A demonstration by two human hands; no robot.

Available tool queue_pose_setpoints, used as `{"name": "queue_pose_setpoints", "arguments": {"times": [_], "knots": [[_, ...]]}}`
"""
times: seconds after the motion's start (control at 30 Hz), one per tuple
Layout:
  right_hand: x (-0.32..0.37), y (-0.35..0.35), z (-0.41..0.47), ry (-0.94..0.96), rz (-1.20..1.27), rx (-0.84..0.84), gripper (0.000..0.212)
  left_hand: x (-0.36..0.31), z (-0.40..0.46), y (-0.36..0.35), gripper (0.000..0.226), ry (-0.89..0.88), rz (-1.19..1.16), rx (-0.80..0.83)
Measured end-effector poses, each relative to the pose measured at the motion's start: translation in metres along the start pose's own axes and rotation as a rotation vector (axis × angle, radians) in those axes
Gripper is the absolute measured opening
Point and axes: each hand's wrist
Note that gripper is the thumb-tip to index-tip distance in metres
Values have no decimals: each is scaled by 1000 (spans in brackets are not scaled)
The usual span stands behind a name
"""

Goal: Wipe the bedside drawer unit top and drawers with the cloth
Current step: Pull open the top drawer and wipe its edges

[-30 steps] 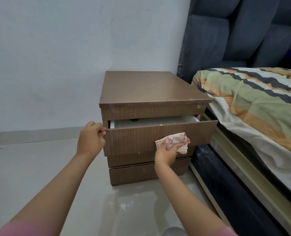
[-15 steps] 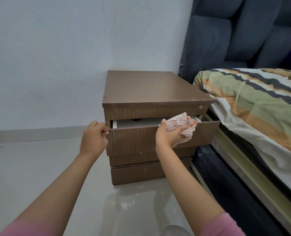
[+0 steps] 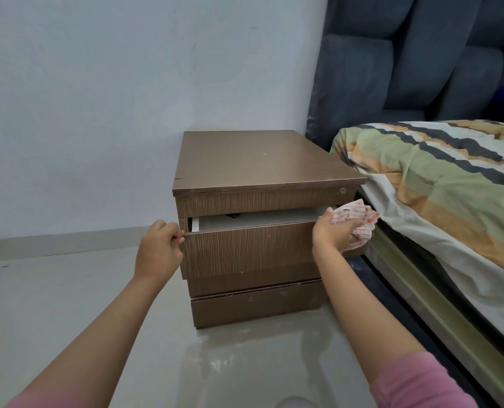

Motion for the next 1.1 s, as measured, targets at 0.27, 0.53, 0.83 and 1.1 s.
{"name": "queue_pose_setpoints", "arguments": {"times": [0.27,0.53,0.83,1.1], "knots": [[1,10,18,-8,-40,-21,79,8,-8,3,16,35,0,-7],[2,55,67,42,-49,-73,50,-13,-7,-10,16,17,-5,6],[-55,54,27,-16,47,-99,40,-5,1,-1,16,-1,37,-19],[-39,20,-8,330,-51,80,55,-3,-1,-2,13,-4,30,-18]]}}
Point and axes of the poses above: each hand's wrist, its own z-axis towards the middle knuckle, its own y-axis out of the back of the hand, x = y × z, and after that the axes turned 4 degrees about -y, right-handed
